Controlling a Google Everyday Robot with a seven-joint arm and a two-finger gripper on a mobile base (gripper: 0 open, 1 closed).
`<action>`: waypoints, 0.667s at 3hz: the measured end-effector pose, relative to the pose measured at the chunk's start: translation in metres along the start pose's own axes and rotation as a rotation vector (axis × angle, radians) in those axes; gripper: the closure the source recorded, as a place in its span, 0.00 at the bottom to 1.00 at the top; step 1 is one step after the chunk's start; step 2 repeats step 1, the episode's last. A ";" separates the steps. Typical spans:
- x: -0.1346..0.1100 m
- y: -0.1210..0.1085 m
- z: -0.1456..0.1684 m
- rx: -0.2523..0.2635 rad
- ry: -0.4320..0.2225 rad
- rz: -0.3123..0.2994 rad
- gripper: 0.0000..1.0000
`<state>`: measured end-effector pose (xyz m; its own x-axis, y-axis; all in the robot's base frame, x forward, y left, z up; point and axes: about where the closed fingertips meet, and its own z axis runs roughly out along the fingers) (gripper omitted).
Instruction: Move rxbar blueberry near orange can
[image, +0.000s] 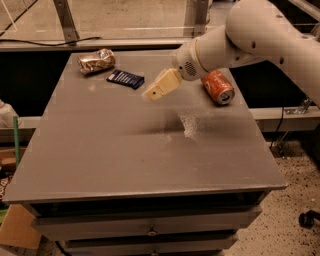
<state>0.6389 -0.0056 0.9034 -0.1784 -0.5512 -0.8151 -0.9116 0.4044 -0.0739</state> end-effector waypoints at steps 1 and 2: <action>0.000 0.000 0.000 0.000 0.000 0.000 0.00; 0.000 0.000 0.000 0.000 0.000 0.000 0.00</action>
Offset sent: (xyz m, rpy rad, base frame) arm 0.0000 0.0000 0.0000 0.0000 0.0000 0.0000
